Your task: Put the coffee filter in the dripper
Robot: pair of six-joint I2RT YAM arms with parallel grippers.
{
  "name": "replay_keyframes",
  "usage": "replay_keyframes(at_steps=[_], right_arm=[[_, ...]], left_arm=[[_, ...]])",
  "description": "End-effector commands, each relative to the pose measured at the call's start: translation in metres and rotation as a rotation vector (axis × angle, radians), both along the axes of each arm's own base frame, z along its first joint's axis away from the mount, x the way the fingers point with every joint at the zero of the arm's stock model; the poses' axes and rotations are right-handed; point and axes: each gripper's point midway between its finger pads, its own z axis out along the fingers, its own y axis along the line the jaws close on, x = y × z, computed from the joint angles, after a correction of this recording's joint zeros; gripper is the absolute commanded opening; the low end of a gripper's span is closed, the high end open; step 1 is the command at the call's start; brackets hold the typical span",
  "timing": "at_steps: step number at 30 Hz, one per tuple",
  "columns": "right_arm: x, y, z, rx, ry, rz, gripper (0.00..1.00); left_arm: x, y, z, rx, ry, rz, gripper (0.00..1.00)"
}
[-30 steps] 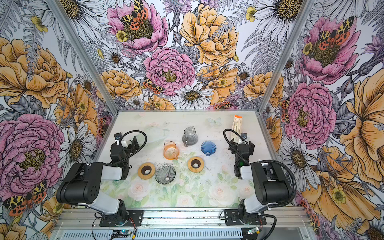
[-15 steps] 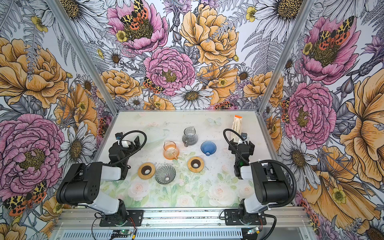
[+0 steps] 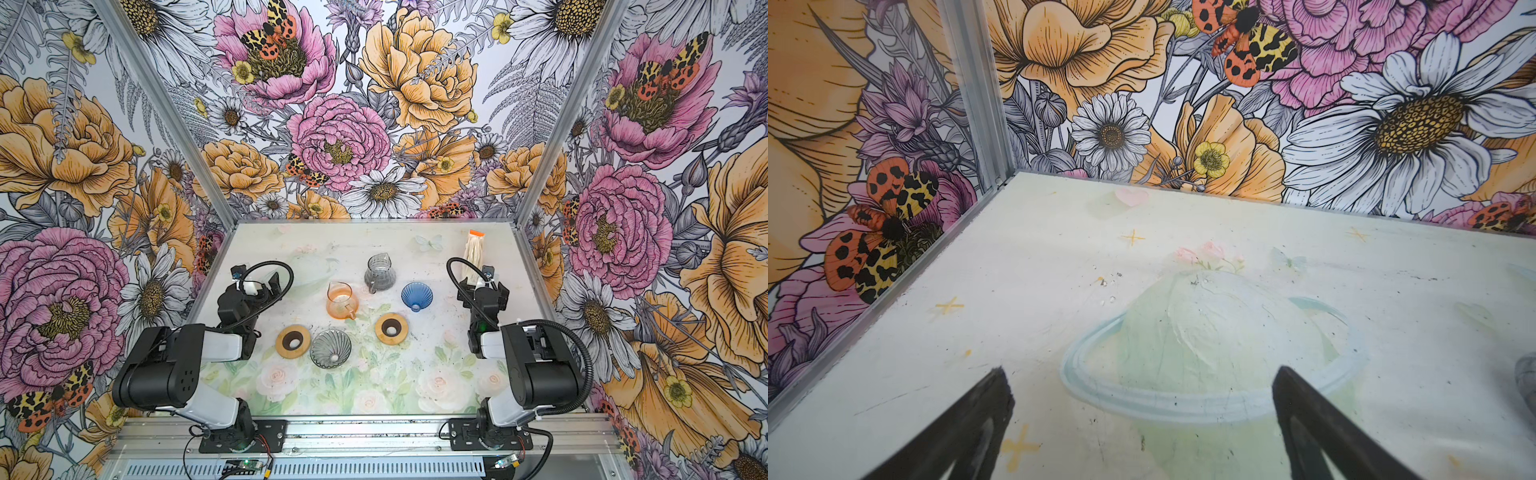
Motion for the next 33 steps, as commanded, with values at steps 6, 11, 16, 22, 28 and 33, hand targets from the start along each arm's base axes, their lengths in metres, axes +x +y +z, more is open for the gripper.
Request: replay_keyframes(at_steps=[6, 11, 16, 22, 28, 33], right_arm=[[-0.003, 0.001, 0.035, 0.016, -0.077, 0.008, 0.99], [-0.005, 0.006, 0.048, 0.014, -0.048, 0.023, 0.99], [-0.009, 0.019, 0.069, 0.018, 0.003, 0.064, 0.99], [-0.017, 0.043, 0.095, 0.040, 0.056, 0.156, 0.99], [-0.027, 0.077, 0.124, 0.076, 0.089, 0.284, 0.99], [-0.036, 0.117, 0.142, 0.150, 0.103, 0.463, 1.00]], left_arm=[[-0.007, 0.003, 0.035, 0.034, -0.013, 0.063, 0.99], [-0.013, 0.000, 0.073, 0.008, 0.040, 0.033, 0.99], [-0.023, -0.014, 0.091, -0.103, 0.130, -0.051, 0.99], [-0.036, -0.024, 0.089, -0.188, 0.314, -0.079, 0.99], [-0.055, -0.033, 0.078, -0.323, 0.485, -0.050, 0.99], [-0.079, -0.042, 0.049, -0.383, 0.674, -0.017, 0.99]])
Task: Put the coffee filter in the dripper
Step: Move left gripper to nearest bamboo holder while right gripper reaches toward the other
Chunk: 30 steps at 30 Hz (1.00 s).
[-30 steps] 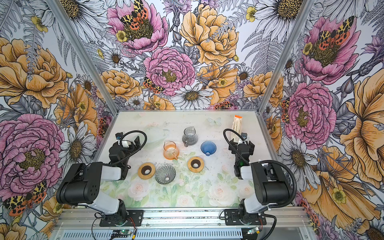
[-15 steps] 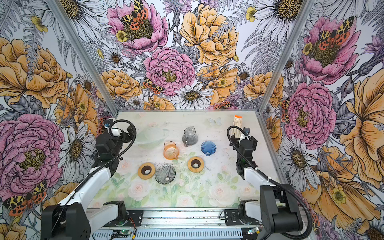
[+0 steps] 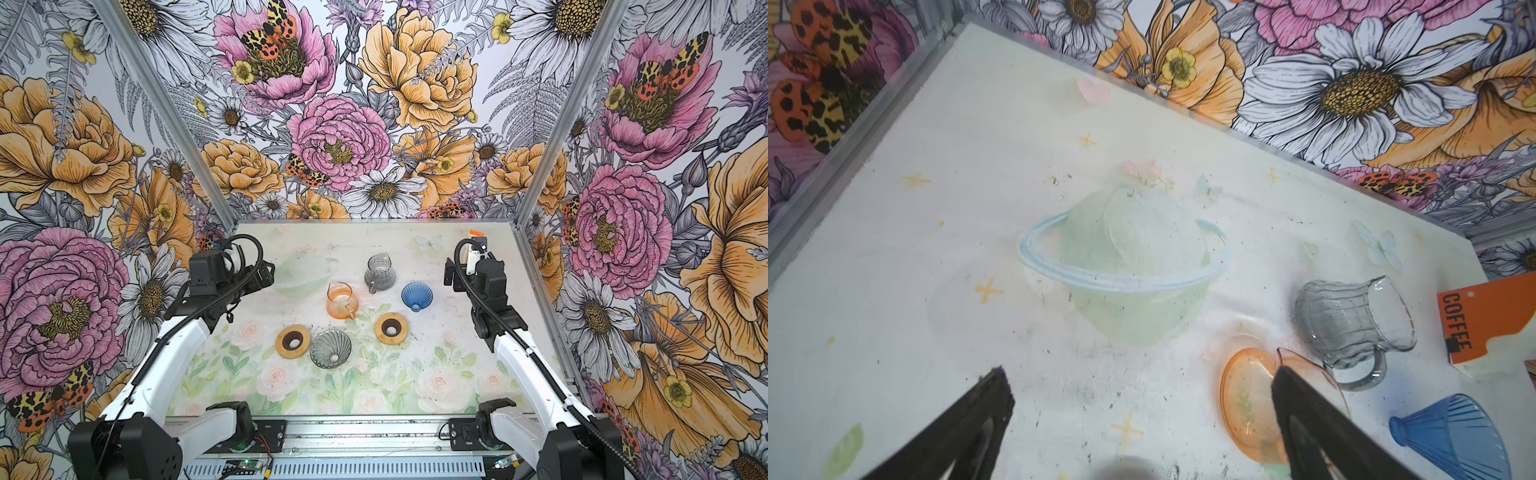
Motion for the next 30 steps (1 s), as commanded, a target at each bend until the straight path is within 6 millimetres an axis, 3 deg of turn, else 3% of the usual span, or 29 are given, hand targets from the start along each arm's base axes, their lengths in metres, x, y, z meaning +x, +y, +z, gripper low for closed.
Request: replay_keyframes(at_steps=[1, 9, 19, 30], right_arm=[[-0.014, 0.032, 0.005, 0.065, 0.073, 0.147, 0.99], [-0.035, 0.084, 0.017, 0.117, 0.113, 0.326, 1.00], [-0.063, 0.155, -0.008, 0.117, 0.222, 0.523, 0.99], [-0.077, 0.201, -0.026, 0.098, 0.296, 0.610, 0.99]], left_arm=[[-0.033, -0.013, -0.031, -0.070, 0.208, 0.009, 0.99], [-0.061, -0.021, -0.041, -0.193, 0.307, 0.077, 0.99], [-0.090, -0.035, -0.074, -0.331, 0.450, 0.077, 0.92], [-0.111, -0.033, -0.112, -0.421, 0.584, 0.194, 0.80]])
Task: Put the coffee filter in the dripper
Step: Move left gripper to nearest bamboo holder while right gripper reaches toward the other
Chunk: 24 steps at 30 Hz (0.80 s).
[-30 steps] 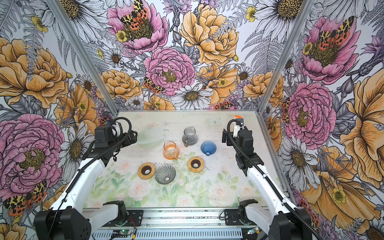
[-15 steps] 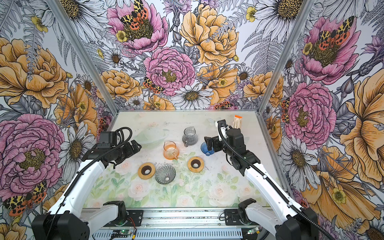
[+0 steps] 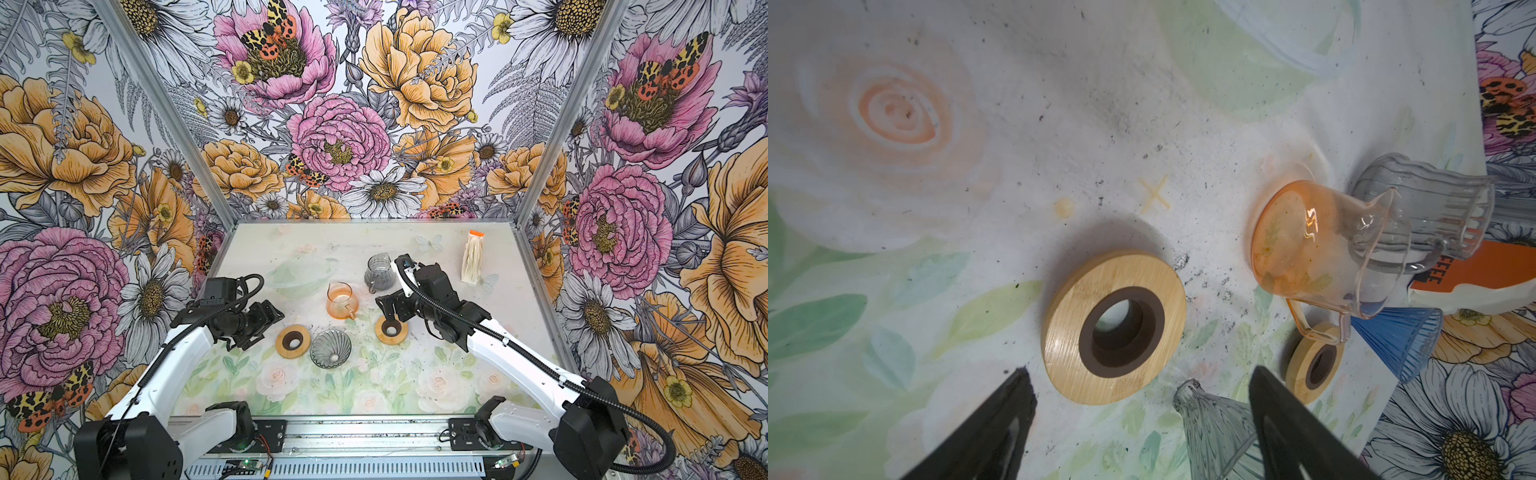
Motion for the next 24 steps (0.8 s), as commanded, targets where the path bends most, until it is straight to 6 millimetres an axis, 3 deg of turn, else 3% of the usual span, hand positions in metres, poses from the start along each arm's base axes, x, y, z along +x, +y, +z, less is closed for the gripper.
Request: replay_keyframes(at_steps=[1, 11, 18, 24], right_arm=[[0.001, 0.012, 0.008, 0.013, 0.000, 0.002, 0.99], [-0.008, 0.026, -0.004, 0.037, 0.013, 0.025, 0.99], [-0.014, 0.025, -0.009, 0.045, 0.023, 0.034, 1.00], [-0.012, 0.024, -0.009, 0.048, 0.019, 0.022, 0.99]], left_arm=[[-0.013, -0.003, -0.015, -0.055, 0.071, 0.063, 0.80], [-0.049, -0.014, -0.047, -0.052, 0.168, 0.165, 0.80], [-0.042, -0.015, -0.053, -0.050, 0.134, 0.166, 0.79], [-0.032, -0.021, -0.059, -0.093, 0.083, 0.164, 0.71]])
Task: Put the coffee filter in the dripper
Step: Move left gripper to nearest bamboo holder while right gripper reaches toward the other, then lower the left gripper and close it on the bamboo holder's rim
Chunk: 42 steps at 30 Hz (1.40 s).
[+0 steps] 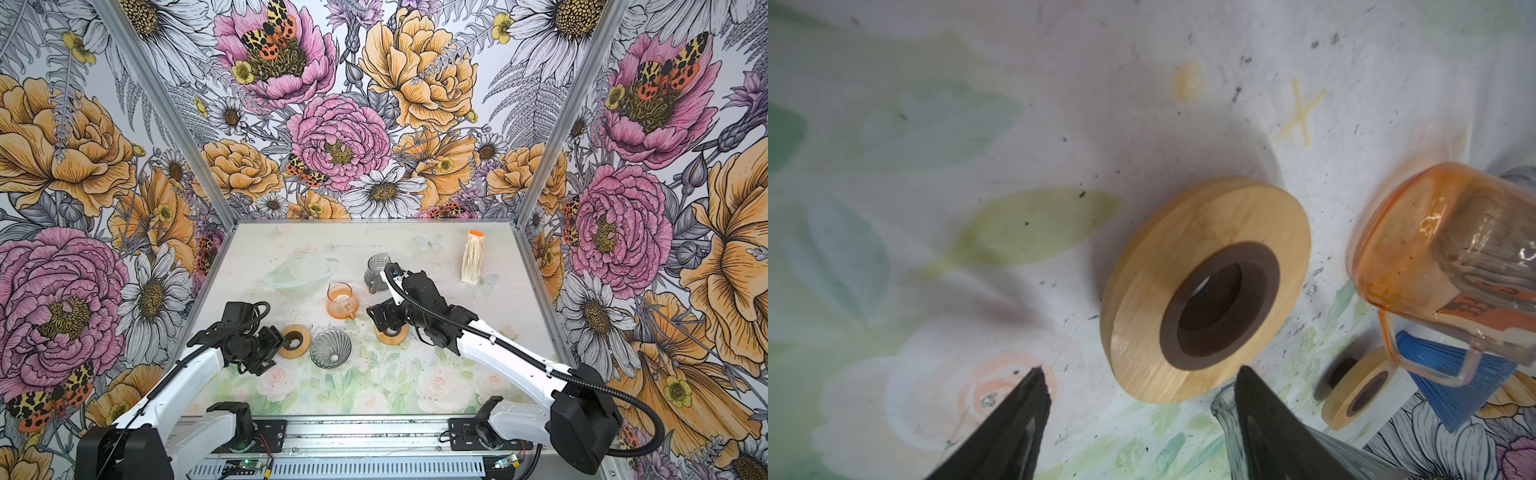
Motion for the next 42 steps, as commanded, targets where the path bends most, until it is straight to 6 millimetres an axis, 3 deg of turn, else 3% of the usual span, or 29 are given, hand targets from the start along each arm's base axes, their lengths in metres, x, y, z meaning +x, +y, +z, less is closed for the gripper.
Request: replay_keyframes(at_steps=[1, 21, 31, 42], right_arm=[[0.001, 0.004, 0.015, 0.044, -0.038, -0.007, 0.99], [0.007, 0.006, 0.010, 0.037, -0.039, -0.020, 0.99], [0.009, 0.008, 0.008, 0.045, -0.038, -0.018, 0.99], [0.009, 0.009, 0.006, 0.044, -0.034, -0.020, 0.99]], left_arm=[[0.014, -0.003, -0.001, -0.027, -0.064, 0.016, 0.71], [0.028, -0.004, -0.010, -0.047, -0.121, 0.004, 0.56], [0.045, -0.016, 0.010, -0.089, -0.220, -0.070, 0.55], [0.048, -0.017, 0.013, -0.099, -0.243, -0.069, 0.50]])
